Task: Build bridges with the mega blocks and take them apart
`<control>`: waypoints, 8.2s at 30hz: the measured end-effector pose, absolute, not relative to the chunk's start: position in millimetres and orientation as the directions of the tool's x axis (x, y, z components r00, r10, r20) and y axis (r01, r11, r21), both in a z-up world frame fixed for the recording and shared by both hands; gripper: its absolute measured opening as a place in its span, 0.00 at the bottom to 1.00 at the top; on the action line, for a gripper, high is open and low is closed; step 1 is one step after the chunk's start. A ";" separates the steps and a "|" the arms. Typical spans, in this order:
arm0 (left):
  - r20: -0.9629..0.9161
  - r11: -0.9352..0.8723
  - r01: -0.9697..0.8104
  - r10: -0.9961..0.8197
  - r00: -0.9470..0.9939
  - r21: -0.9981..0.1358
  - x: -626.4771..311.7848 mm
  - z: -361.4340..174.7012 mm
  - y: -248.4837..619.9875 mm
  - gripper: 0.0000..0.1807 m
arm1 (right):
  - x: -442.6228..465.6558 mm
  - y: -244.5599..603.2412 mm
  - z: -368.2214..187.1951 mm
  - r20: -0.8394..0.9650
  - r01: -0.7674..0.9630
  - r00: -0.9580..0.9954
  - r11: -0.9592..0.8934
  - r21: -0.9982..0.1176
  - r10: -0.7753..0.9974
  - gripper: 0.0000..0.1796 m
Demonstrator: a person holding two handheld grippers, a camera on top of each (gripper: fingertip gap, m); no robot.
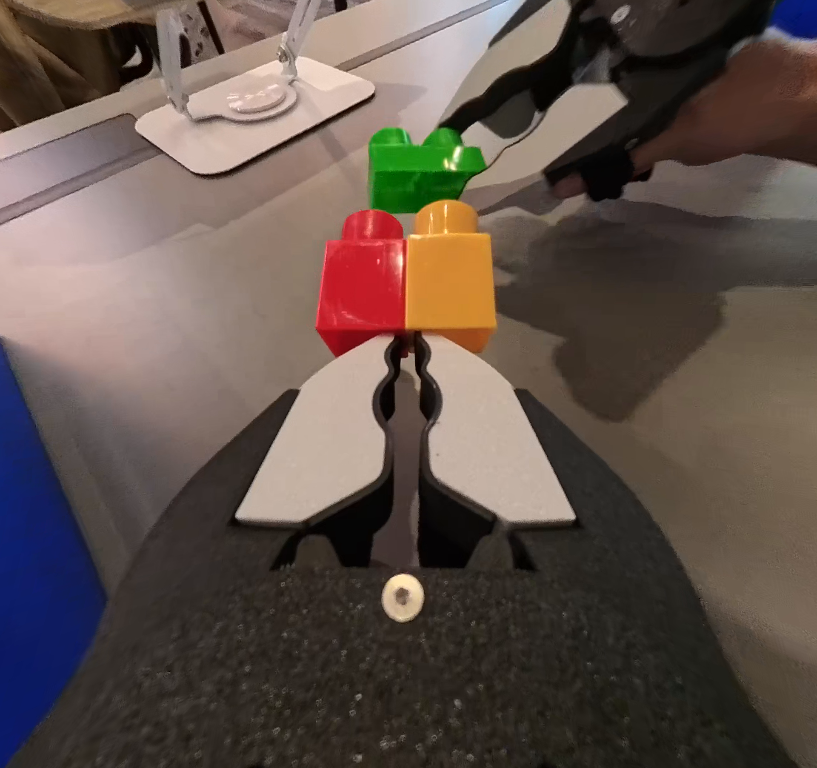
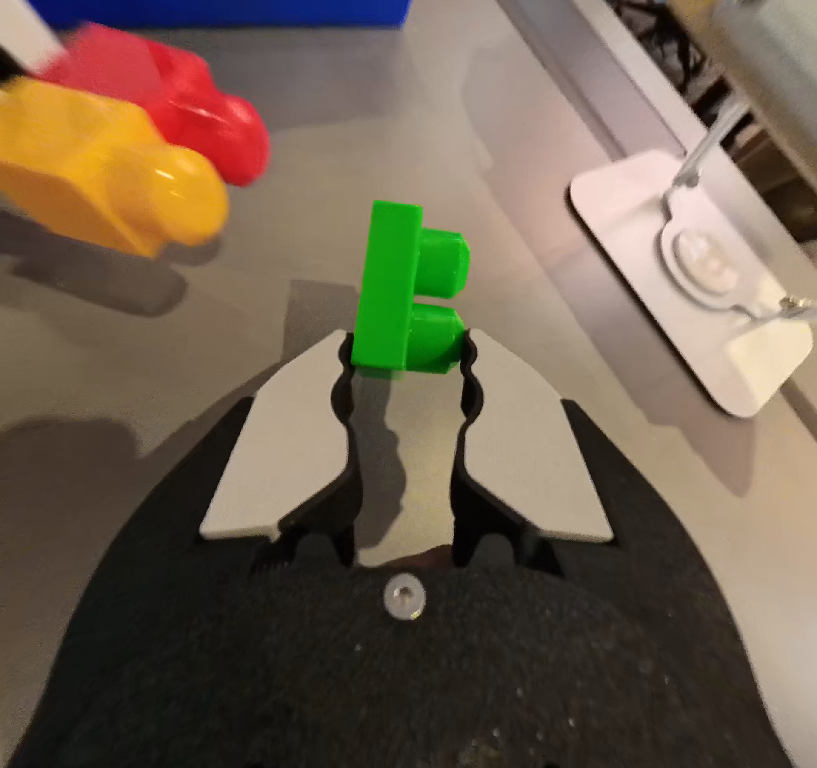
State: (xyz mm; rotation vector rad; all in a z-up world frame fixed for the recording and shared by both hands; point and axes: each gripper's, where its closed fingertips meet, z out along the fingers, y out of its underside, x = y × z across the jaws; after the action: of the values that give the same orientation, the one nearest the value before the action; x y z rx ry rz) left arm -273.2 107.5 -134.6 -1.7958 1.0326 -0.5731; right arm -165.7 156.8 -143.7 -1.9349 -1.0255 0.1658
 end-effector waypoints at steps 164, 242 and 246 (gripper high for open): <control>-0.312 0.219 -0.304 -0.900 0.305 -0.927 -242.0 -85.8 45.4 0.18 | -218.3 48.6 -76.4 -0.889 -0.017 -0.102 -0.894 -0.447 0.446 0.20; -0.282 0.216 -0.288 -0.935 0.213 -0.933 -236.0 -86.0 29.0 0.07 | -212.3 16.7 -85.6 -0.795 0.084 0.016 -0.793 -0.604 0.607 0.26; -0.279 0.209 -0.291 -0.934 0.225 -0.933 -233.3 -88.1 28.0 0.07 | -216.1 15.2 -86.7 -0.772 0.080 0.020 -0.771 -0.632 0.635 0.19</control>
State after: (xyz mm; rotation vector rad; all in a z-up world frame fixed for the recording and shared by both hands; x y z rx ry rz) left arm -233.3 28.0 -88.1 -1.3183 1.3020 -0.6914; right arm -216.1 15.2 -86.7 -1.8899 -0.7279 1.8008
